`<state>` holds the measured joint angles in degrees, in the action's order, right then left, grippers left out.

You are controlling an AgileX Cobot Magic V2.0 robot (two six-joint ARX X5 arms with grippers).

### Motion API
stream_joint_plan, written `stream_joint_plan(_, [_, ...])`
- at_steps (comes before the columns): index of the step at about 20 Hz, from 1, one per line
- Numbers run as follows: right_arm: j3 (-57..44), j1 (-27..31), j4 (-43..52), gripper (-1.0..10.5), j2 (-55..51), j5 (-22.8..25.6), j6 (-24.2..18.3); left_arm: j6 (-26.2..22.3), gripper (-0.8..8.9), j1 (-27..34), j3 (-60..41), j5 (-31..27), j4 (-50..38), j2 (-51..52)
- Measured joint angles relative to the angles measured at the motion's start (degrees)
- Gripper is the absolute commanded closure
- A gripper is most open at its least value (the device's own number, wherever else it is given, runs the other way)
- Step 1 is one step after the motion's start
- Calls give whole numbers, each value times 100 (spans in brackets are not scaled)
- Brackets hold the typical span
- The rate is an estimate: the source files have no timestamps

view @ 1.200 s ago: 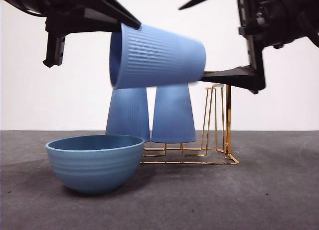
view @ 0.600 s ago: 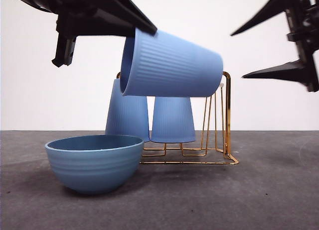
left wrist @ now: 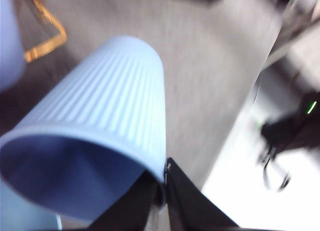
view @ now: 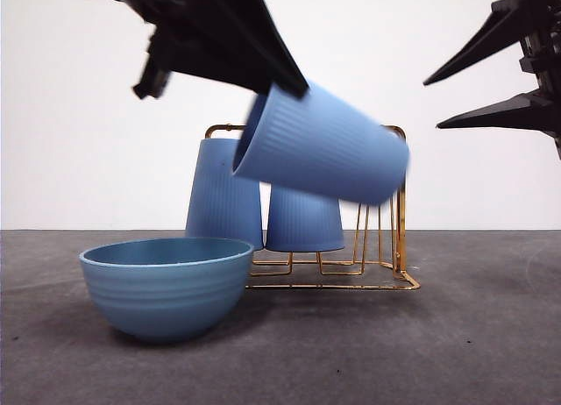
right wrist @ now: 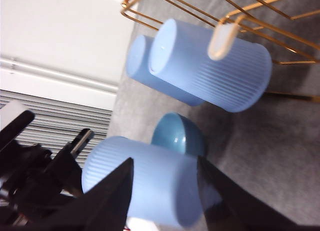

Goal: Right arm lift cup from the cupboard, then place it on the right of the bowl

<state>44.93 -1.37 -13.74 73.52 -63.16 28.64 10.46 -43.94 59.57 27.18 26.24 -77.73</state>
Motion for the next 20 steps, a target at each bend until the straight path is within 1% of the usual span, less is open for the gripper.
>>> stream_joint_plan(4, [0,87,-393,761,-20,197,-289,-645,803,-297,669,-396,782,-457])
stream_joint_plan(8, [0,195,-763,761,-20,361,-619,-1215,803,-509,1189,-907,1329,-741])
stream_joint_plan(11, [0,238,-935,761,-20,498,-815,-1517,803,-616,1429,-1119,1421,-881])
stream_joint_plan(15, [0,249,-1010,760,-20,627,-1036,-2048,803,-968,1600,-1790,1502,-1010])
stream_joint_plan(18, [0,249,-1012,760,-20,638,-1071,-2533,803,-1246,1602,-2339,1845,-1322])
stream_joint_plan(20, [0,249,-1012,760,-20,638,-1086,-2778,803,-1346,1602,-2433,1853,-1515])
